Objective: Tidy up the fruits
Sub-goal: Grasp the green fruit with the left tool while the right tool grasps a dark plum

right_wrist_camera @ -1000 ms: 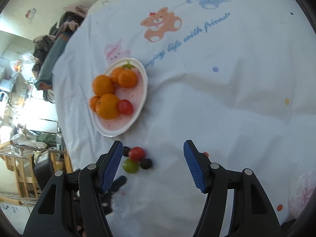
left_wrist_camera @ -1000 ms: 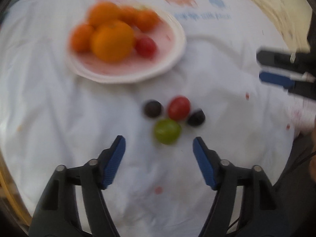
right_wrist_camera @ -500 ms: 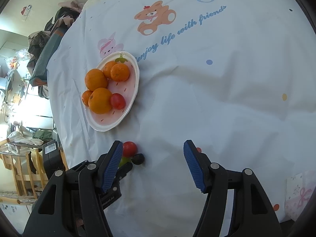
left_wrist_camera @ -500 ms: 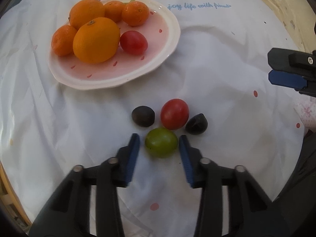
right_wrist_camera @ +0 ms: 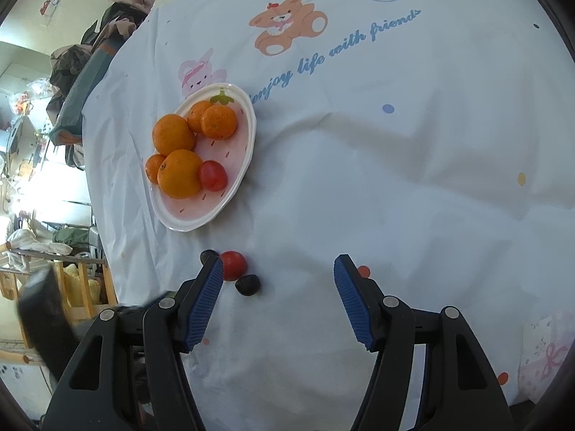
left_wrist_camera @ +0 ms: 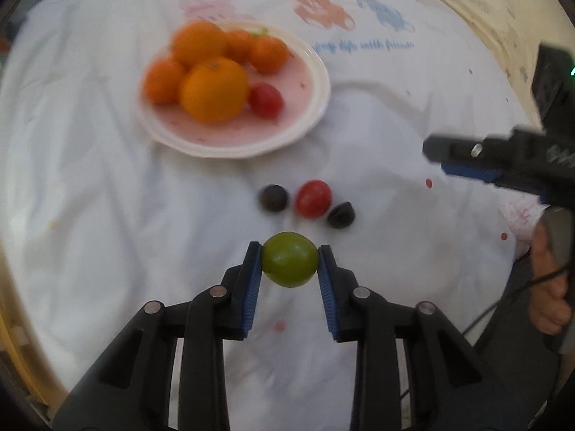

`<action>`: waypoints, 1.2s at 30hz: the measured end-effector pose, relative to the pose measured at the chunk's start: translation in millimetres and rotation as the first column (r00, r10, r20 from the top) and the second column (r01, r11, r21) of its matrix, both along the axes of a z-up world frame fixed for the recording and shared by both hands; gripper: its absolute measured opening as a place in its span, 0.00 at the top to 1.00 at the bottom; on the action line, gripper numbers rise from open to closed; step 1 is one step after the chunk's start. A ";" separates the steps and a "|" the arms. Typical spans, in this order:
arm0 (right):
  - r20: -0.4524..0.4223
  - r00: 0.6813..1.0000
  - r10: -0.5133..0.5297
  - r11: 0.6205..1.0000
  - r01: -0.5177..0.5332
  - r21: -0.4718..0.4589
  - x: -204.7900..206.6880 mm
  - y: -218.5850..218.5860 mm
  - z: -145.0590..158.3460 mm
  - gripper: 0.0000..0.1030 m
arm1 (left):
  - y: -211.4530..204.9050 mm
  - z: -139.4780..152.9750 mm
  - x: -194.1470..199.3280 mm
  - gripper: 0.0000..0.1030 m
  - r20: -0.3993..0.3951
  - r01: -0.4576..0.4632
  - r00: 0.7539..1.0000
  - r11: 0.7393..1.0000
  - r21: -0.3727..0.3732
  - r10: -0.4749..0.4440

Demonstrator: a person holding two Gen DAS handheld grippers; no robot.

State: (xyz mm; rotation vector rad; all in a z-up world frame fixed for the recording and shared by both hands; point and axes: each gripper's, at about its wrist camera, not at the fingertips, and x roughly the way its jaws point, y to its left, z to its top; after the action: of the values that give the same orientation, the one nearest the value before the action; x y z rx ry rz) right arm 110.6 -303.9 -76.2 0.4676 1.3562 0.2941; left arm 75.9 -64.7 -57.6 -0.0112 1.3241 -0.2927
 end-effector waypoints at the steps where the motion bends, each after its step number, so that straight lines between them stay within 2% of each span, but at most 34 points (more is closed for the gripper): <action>1: 0.000 1.000 0.008 1.000 -0.008 -0.003 -0.9 2.5 -0.2 0.35 | 5.2 6.9 -3.7 0.74 0.012 -0.014 1.000 1.000 0.001 0.014; 6: 0.017 0.994 0.108 0.991 -0.106 -0.083 -3.7 27.6 -1.8 0.35 | 50.4 33.1 -16.8 0.74 0.067 -0.133 0.989 0.991 0.035 0.130; 9: 0.026 0.978 0.207 0.965 -0.200 -0.169 -7.4 51.7 -7.2 0.35 | 78.0 31.8 -24.7 0.74 0.046 -0.247 0.968 0.969 0.009 0.246; 13: 0.029 0.941 0.337 0.915 -0.320 -0.246 -13.0 80.0 -16.1 0.36 | 94.1 16.4 -25.6 0.74 0.018 -0.319 0.948 0.948 -0.014 0.319; 15: 0.051 0.925 0.376 0.885 -0.342 -0.315 -16.8 91.0 -20.3 0.36 | 97.0 12.9 -25.3 0.74 0.008 -0.336 0.942 0.942 -0.027 0.336; 18: 0.053 0.901 0.430 0.851 -0.384 -0.359 -20.0 102.7 -29.9 0.37 | 93.9 12.8 -23.0 0.74 0.012 -0.322 0.947 0.947 -0.027 0.322; 21: 0.041 0.885 0.464 0.819 -0.410 -0.401 -22.5 109.5 -36.3 0.47 | 89.0 12.4 -19.4 0.74 0.008 -0.312 0.950 0.949 -0.031 0.313; 24: 0.036 0.874 0.484 0.803 -0.427 -0.416 -22.4 114.1 -41.2 0.55 | 90.0 16.6 -19.5 0.74 0.009 -0.312 0.950 0.949 -0.052 0.313; 26: 0.047 0.870 0.490 0.802 -0.429 -0.415 -21.0 116.5 -43.2 0.58 | 91.0 19.1 -20.1 0.74 0.017 -0.311 0.950 0.949 -0.057 0.313; 29: 0.058 0.881 0.469 0.823 -0.412 -0.390 -17.6 117.1 -49.4 0.61 | 91.0 18.8 -20.1 0.74 0.017 -0.312 0.950 0.948 -0.057 0.313; 32: 0.062 0.875 0.481 0.809 -0.416 -0.415 -17.2 120.2 -52.4 0.74 | 91.5 16.7 -21.4 0.74 0.008 -0.318 0.948 0.947 -0.051 0.318; 36: 0.056 0.873 0.485 0.815 -0.428 -0.390 -20.3 117.1 -54.4 0.75 | 93.2 12.9 -21.9 0.74 0.004 -0.322 0.947 0.946 -0.039 0.323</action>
State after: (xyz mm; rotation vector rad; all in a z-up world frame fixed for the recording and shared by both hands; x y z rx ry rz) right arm 90.3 -186.8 -130.6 -0.2060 1.3213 0.4515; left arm 53.9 28.5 -44.7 -0.2567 1.2829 -0.0388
